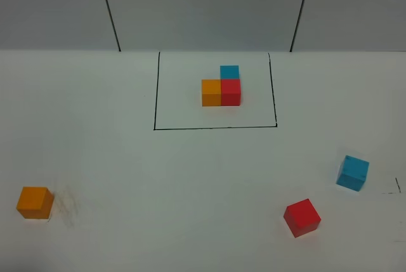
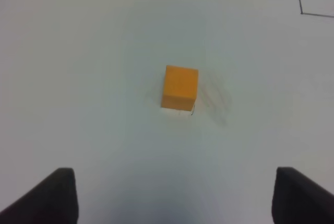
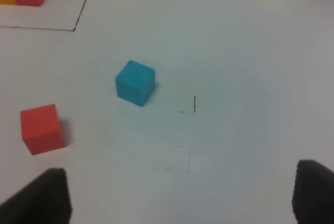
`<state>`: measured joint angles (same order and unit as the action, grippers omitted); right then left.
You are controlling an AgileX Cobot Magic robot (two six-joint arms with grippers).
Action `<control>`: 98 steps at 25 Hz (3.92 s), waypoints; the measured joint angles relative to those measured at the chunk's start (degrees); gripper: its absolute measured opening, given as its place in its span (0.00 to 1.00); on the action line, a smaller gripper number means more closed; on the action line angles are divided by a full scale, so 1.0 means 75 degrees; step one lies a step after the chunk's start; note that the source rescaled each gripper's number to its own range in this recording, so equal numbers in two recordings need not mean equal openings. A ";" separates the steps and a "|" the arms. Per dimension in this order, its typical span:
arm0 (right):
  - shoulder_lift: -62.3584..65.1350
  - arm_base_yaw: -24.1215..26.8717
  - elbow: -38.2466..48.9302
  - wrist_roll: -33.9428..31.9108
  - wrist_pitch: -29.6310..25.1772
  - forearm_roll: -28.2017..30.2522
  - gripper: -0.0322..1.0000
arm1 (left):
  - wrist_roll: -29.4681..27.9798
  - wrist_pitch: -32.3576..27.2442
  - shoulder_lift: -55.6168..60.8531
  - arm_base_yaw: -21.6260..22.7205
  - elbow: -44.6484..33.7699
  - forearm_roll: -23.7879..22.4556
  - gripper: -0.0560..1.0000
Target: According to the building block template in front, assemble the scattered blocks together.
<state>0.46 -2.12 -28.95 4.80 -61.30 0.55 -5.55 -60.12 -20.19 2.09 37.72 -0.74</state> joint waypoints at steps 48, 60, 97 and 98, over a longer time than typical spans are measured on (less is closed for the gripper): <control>0.0000 0.0000 0.0000 0.0000 0.0000 0.0000 0.74 | 0.1222 0.4402 -1.0381 0.0000 0.0991 0.1238 0.69; 0.0000 0.0000 0.0000 0.0000 0.0000 0.0000 0.74 | 0.1222 0.4701 -1.0832 0.0000 0.0997 0.1231 0.43; 0.0000 0.0000 0.0000 0.0000 0.0000 0.0000 0.74 | 0.7699 0.1703 -1.3925 -0.5558 0.7053 0.0224 0.08; 0.0000 0.0000 0.0000 0.0000 0.0000 0.0000 0.74 | 0.7897 0.1737 -1.4002 -0.5558 0.7059 0.0358 0.08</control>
<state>0.46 -2.12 -28.95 4.80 -61.30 0.55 53.67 -47.10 -125.20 -39.59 90.66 1.94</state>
